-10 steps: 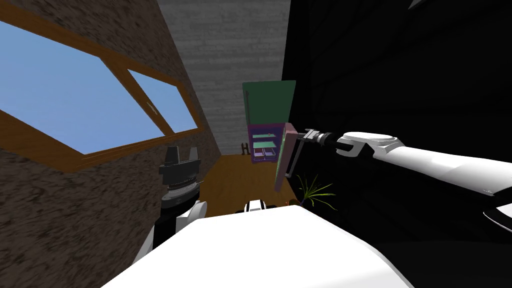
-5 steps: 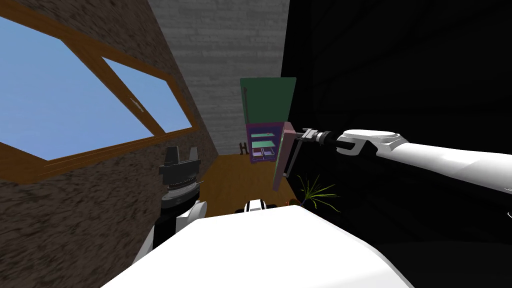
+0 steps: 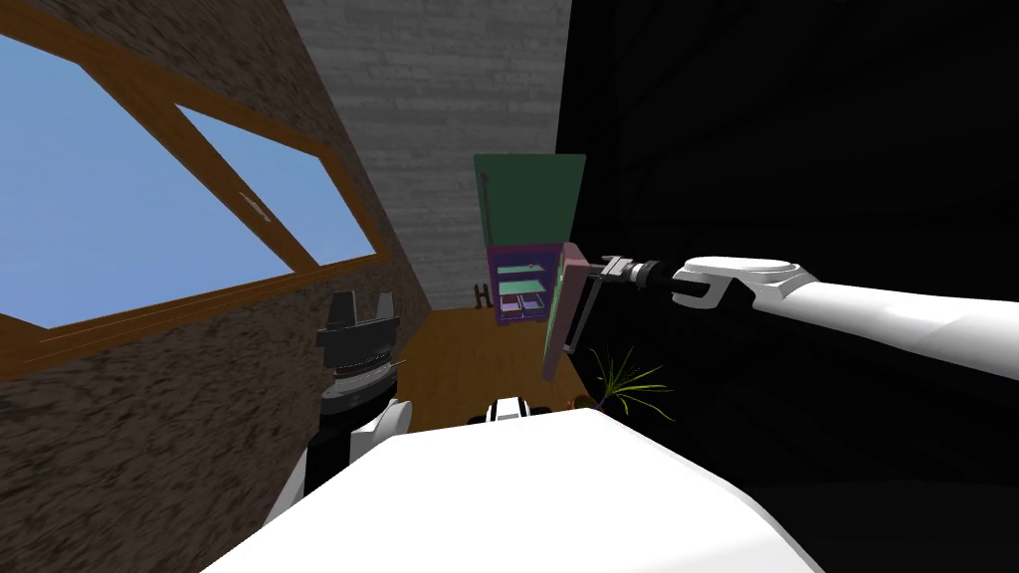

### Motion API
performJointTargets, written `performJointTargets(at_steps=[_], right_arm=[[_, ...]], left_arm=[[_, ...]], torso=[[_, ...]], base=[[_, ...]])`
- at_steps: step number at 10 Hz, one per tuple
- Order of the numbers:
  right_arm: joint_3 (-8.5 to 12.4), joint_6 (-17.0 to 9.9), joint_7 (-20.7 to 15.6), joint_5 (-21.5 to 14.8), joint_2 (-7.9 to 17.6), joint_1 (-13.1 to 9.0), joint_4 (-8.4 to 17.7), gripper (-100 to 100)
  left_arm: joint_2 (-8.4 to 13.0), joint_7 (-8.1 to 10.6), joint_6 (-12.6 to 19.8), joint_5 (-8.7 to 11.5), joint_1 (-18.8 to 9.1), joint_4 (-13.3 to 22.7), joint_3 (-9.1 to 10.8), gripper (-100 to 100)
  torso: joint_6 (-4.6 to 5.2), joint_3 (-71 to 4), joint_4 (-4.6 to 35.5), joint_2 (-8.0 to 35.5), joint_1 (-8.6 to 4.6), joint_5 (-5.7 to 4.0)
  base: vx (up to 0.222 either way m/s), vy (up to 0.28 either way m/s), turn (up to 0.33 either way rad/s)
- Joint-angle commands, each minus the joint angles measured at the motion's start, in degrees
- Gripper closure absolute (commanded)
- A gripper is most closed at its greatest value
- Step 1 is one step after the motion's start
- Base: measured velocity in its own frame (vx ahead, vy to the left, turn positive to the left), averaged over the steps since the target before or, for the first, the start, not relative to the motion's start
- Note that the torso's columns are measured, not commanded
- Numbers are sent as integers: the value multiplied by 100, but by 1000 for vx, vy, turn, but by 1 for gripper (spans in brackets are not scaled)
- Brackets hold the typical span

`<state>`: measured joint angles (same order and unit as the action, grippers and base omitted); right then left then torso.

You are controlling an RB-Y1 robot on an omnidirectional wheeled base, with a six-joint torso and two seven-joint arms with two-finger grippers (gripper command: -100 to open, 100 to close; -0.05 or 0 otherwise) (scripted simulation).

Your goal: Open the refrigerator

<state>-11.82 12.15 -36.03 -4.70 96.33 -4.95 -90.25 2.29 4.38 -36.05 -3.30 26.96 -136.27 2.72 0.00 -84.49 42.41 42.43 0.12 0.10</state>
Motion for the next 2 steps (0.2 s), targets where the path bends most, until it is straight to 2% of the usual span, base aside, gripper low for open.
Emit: performJointTargets(at_steps=[1, 2], right_arm=[[-5, 0, -1, -1, -2, 4, 0, 0], [-8, -1, -1, -2, -3, 6, 0, 0]], left_arm=[[0, 0, 0, 0, 0, 0, 0, 0], [0, 0, 0, 0, 0, 0, 0, 0]], torso=[[3, 1, -2, 0, -6, -4], [3, 0, -3, -1, -9, -6]], base=[[0, 0, 0], [0, 0, 0]])
